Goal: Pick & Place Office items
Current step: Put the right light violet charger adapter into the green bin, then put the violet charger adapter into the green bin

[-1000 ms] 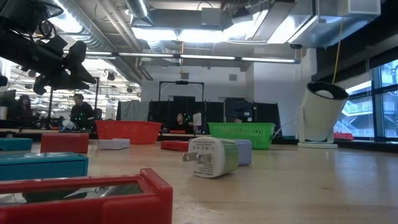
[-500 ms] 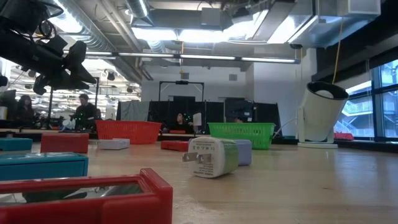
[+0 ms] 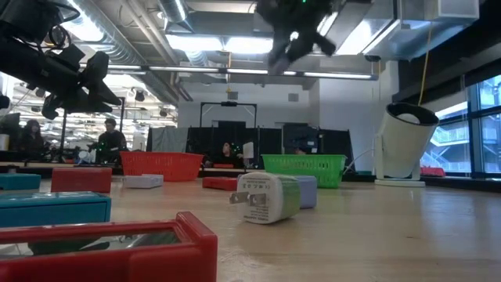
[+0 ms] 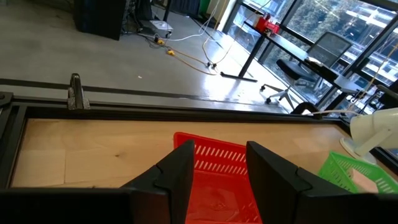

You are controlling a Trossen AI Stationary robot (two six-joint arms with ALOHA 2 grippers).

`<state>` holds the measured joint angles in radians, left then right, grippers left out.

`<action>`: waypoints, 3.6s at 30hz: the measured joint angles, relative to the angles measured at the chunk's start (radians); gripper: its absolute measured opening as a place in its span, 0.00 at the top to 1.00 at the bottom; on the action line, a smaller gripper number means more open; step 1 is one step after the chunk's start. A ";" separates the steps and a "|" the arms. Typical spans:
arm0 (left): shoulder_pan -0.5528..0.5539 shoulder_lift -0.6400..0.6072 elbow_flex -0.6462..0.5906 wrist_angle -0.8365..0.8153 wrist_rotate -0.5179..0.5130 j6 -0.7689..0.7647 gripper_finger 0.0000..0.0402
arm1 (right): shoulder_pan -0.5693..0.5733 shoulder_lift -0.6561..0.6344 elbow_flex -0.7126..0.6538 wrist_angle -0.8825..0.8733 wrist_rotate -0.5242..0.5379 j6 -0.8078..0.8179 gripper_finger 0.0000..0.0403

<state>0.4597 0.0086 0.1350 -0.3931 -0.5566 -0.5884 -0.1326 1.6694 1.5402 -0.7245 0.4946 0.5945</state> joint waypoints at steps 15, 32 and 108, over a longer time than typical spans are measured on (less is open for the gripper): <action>0.000 0.000 0.000 0.000 0.000 0.000 0.65 | -0.108 0.145 -0.146 -0.192 -0.262 -0.071 0.70; 0.000 0.000 0.000 0.000 0.000 0.000 0.65 | -0.188 0.144 -0.320 -0.017 -0.268 -0.079 0.70; 0.000 0.000 0.000 0.000 0.000 0.000 0.65 | 0.641 0.144 0.060 -0.549 -0.538 0.019 0.35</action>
<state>0.4596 0.0086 0.1352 -0.3931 -0.5566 -0.5884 0.5085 1.8131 1.6001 -1.2739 -0.0435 0.6130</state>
